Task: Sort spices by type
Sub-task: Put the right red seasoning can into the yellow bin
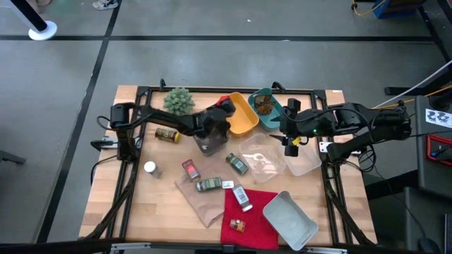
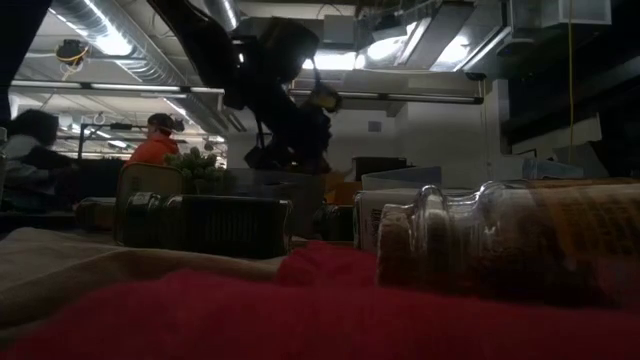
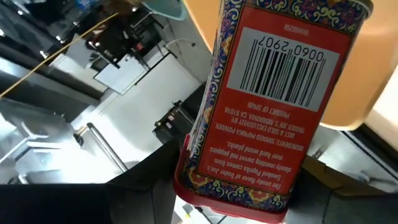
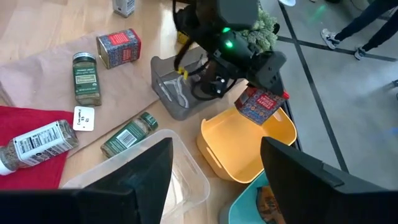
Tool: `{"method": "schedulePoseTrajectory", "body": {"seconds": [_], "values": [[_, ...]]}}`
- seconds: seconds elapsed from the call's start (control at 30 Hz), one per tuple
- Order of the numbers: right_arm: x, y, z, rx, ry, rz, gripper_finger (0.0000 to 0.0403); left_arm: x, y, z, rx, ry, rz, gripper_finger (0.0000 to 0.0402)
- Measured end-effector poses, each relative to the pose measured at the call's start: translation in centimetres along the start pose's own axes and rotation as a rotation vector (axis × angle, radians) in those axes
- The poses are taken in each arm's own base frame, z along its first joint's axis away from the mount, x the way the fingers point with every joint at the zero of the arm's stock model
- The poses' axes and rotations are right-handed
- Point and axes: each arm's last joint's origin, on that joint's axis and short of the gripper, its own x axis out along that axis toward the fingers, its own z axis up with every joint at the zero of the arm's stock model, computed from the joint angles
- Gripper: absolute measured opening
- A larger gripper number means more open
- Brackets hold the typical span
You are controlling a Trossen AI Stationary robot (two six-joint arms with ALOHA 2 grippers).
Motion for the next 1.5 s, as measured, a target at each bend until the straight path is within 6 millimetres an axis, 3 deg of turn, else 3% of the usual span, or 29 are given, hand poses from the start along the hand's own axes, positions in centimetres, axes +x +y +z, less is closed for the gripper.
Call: {"method": "schedulePoseTrajectory", "body": {"seconds": [0.23, 0.57, 0.8, 1.03, 1.5], "values": [[0.8, 0.3, -0.1, 0.007, -0.019, -0.001, 0.0241, 1.0, -0.3, -0.7, 0.003, -0.007, -0.010, 0.0201], [6.7, 1.4, -2.8, -0.083, -0.035, -0.087, 0.0241, 1.4, -0.2, -0.9, -0.016, -0.047, 0.015, 0.0201], [10.9, -2.0, -5.6, 0.015, -0.054, -0.221, 0.0241, 1.3, -0.2, -0.8, -0.048, -0.085, 0.028, 0.0201], [14.3, -5.5, -7.5, 0.124, -0.121, -0.243, 0.0241, 1.3, -0.2, -0.8, -0.055, -0.087, 0.029, 0.0201], [24.0, -8.4, -9.9, 0.193, -0.124, -0.320, 0.0241, 1.3, -0.2, -0.7, -0.046, -0.105, 0.029, 0.0201]]}}
